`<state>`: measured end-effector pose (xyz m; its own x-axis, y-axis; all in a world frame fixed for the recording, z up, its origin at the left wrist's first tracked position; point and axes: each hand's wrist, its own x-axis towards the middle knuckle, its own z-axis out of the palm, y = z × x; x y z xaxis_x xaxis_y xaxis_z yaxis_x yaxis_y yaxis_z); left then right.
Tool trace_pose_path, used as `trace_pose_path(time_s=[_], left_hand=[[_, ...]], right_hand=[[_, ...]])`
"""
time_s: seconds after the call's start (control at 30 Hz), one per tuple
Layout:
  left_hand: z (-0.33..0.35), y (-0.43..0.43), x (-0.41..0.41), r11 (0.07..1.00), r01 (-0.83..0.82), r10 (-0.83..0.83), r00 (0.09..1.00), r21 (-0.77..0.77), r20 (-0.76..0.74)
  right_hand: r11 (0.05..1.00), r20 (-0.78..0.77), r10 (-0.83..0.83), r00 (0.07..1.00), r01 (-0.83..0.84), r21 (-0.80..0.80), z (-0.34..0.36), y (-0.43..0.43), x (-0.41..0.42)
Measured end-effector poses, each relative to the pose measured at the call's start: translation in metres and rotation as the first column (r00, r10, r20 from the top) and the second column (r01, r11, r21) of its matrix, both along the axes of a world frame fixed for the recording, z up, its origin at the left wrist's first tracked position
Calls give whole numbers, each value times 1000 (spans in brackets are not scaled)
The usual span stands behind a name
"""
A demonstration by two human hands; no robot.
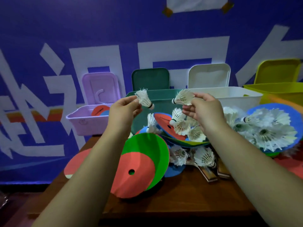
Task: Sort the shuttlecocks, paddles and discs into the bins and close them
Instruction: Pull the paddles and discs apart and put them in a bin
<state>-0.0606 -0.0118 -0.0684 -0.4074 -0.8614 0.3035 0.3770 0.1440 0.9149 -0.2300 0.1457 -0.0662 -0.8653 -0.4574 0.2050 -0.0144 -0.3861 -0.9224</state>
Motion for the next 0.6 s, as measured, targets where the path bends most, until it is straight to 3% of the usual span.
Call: trace_pose_path(time_s=[0.13,0.2,0.27,0.3,0.5,0.6], left_hand=[[29,-32,-21,989,43,-37,998,141,-43],[35,-49,-32,981,110,-115,993,159,22],[37,-62,-37,979,50,-74,990,197,118],[37,-58,-34,989,6,-33,983,150,183],[24,-57,0,973,72,-97,989,217,107],[20,-51,32,979,36,-76,978,201,196]], right_hand=[[999,-15,-13,1000,14,45,30,-39,-32],[998,33,52,998,-53,38,41,-53,-40],[991,46,105,993,-109,74,45,-61,-40],[988,30,111,993,-113,101,45,-63,-38],[973,-61,85,995,-69,221,27,-74,-26],[958,-210,92,973,-29,286,25,-71,-1]])
